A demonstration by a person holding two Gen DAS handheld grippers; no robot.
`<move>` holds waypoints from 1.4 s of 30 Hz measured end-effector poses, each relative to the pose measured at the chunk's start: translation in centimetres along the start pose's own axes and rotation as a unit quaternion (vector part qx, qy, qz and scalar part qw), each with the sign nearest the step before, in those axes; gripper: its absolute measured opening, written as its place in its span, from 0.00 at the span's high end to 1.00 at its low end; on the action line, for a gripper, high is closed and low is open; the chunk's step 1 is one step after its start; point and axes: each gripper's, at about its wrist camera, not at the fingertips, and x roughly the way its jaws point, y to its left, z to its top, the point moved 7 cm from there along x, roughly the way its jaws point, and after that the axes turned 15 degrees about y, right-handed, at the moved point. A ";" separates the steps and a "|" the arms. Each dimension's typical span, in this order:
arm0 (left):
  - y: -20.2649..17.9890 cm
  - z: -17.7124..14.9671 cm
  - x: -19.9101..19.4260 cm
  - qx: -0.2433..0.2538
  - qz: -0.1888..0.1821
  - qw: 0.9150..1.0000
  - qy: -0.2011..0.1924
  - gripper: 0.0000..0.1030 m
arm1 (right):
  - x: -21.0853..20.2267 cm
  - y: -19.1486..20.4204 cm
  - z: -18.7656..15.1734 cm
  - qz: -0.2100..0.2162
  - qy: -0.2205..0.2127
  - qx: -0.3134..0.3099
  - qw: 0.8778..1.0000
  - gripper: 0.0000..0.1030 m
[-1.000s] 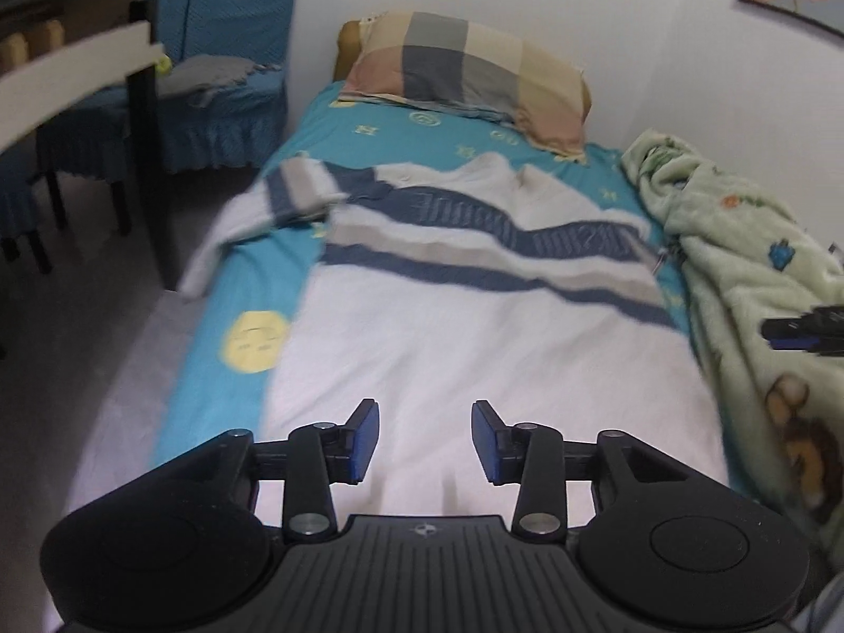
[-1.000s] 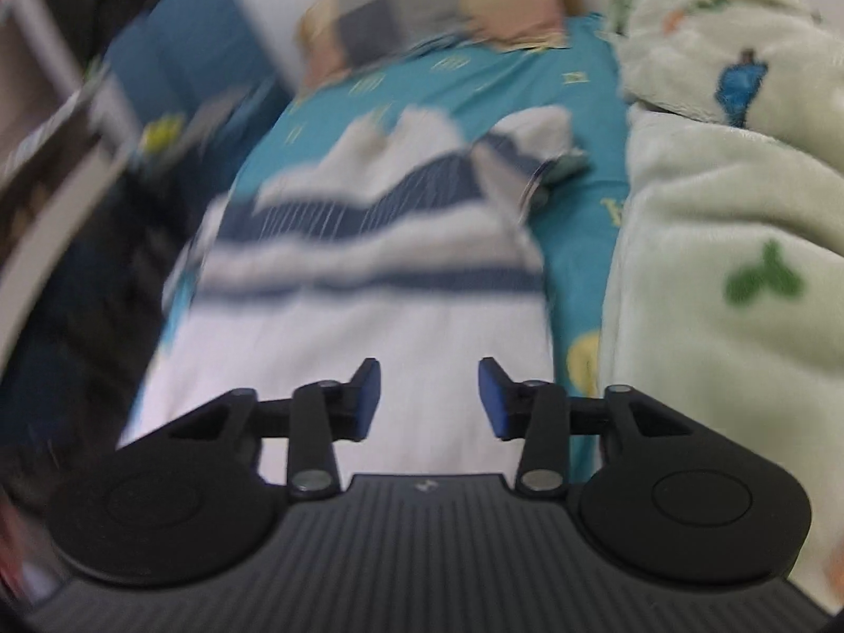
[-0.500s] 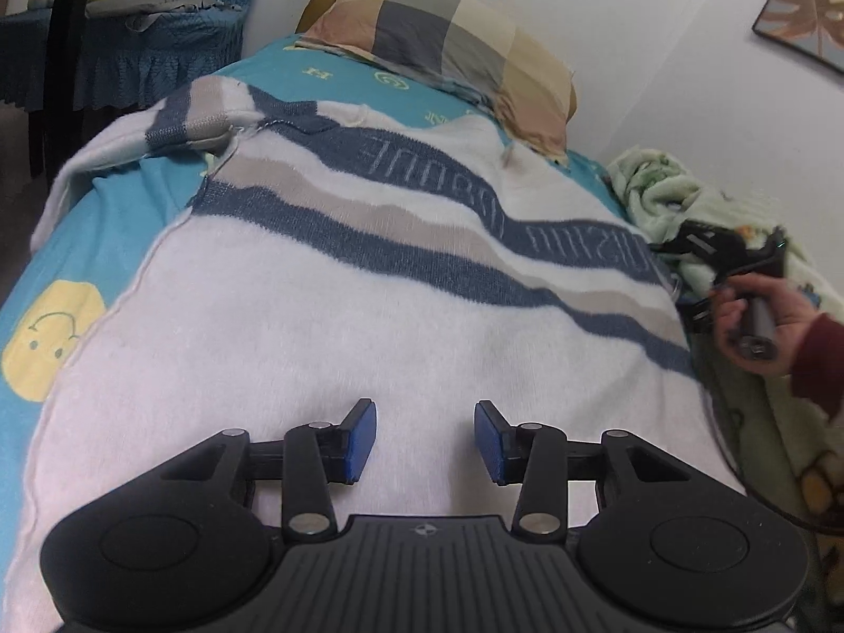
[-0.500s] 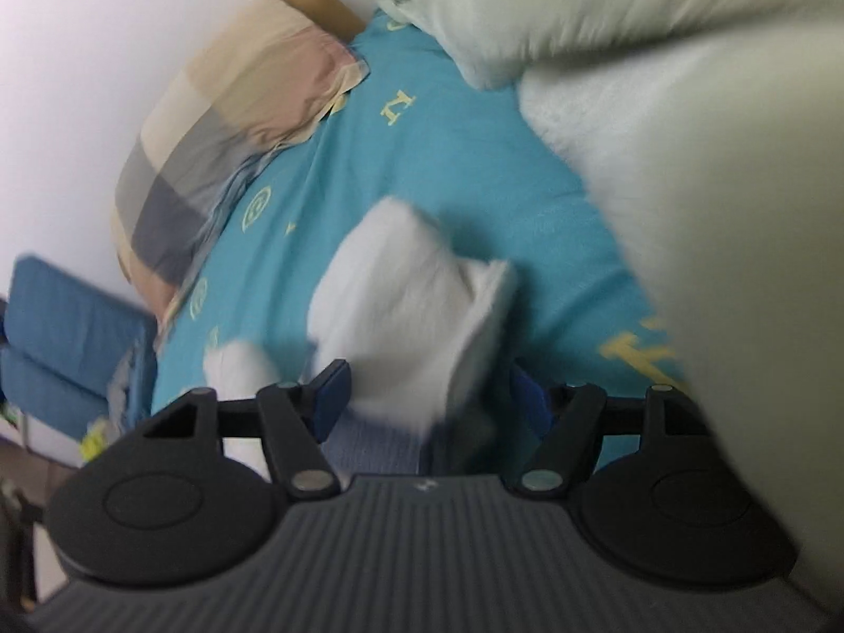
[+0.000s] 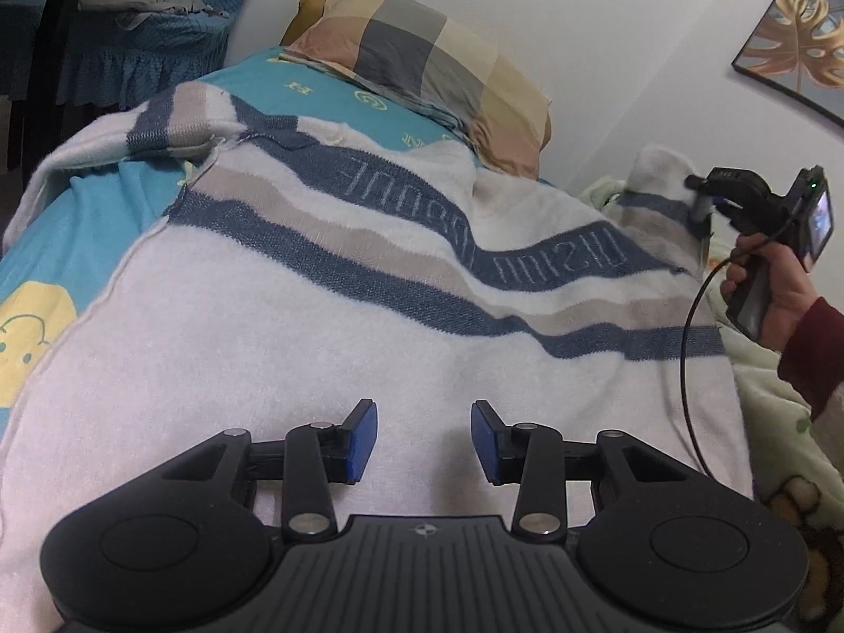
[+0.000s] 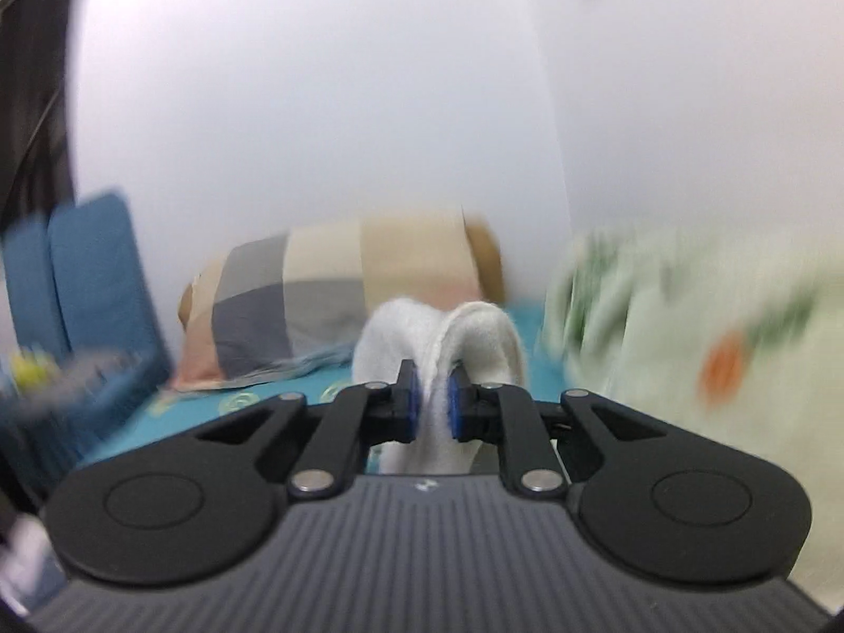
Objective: Fold clothes
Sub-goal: 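Grasp a sweater sleeve with the right gripper and lift it up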
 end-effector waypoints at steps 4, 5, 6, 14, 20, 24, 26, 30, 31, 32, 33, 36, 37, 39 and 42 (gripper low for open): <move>-0.6 -0.3 -0.2 0.009 0.007 1.000 -0.001 0.60 | 2.2 2.0 -5.3 0.030 0.106 -0.054 0.992 0.84; -0.6 -0.4 -0.1 0.010 0.008 1.000 -0.001 0.60 | 2.6 2.6 -7.1 0.039 0.133 -0.068 0.988 0.83; -0.6 -0.5 -0.1 0.012 0.010 1.000 0.000 0.60 | 3.0 3.1 -8.8 0.048 0.159 -0.081 0.983 0.83; 0.0 -0.7 0.3 0.010 0.020 1.000 0.001 0.60 | 2.8 4.9 -11.1 0.103 0.204 -0.095 0.969 0.51; 0.6 -0.8 0.5 0.003 0.010 1.000 -0.004 0.60 | 1.7 1.8 -6.5 0.242 0.188 0.020 0.952 0.22; 0.5 -0.5 0.6 -0.003 0.000 1.000 -0.006 0.60 | 5.5 -3.3 -5.0 0.242 0.180 0.149 0.942 0.18; 0.5 -0.3 0.8 -0.002 -0.003 1.000 -0.008 0.60 | 10.7 -4.7 -6.3 0.203 0.236 0.187 0.932 0.18; 0.1 -0.2 1.4 0.015 0.008 1.000 -0.007 0.60 | 17.9 -5.0 -9.0 0.151 0.310 0.204 0.916 0.20; 0.1 -0.1 1.5 0.021 0.009 1.000 -0.008 0.60 | 19.0 -5.0 -9.6 0.148 0.320 0.207 0.912 0.19; 0.0 -0.1 1.6 0.026 0.011 1.000 -0.009 0.60 | 20.0 -5.0 -10.1 0.145 0.330 0.211 0.909 0.20; -0.1 0.0 1.7 0.029 0.012 0.999 -0.010 0.60 | 21.0 -5.1 -10.7 0.142 0.339 0.215 0.905 0.23; 0.0 0.0 2.1 0.027 0.009 1.000 -0.010 0.60 | 22.2 -5.1 -10.9 0.151 0.327 0.230 0.904 0.49; 0.0 0.0 2.1 0.027 0.009 1.000 -0.010 0.60 | 22.1 -5.0 -10.6 0.147 0.320 0.214 0.911 0.59; -0.1 0.0 2.1 0.029 0.011 0.999 -0.011 0.60 | 21.5 -4.8 -9.5 0.131 0.296 0.183 0.928 0.84; -0.2 0.0 2.1 0.034 0.014 0.999 -0.012 0.60 | 19.5 -5.7 -5.6 0.082 0.242 0.133 0.958 0.86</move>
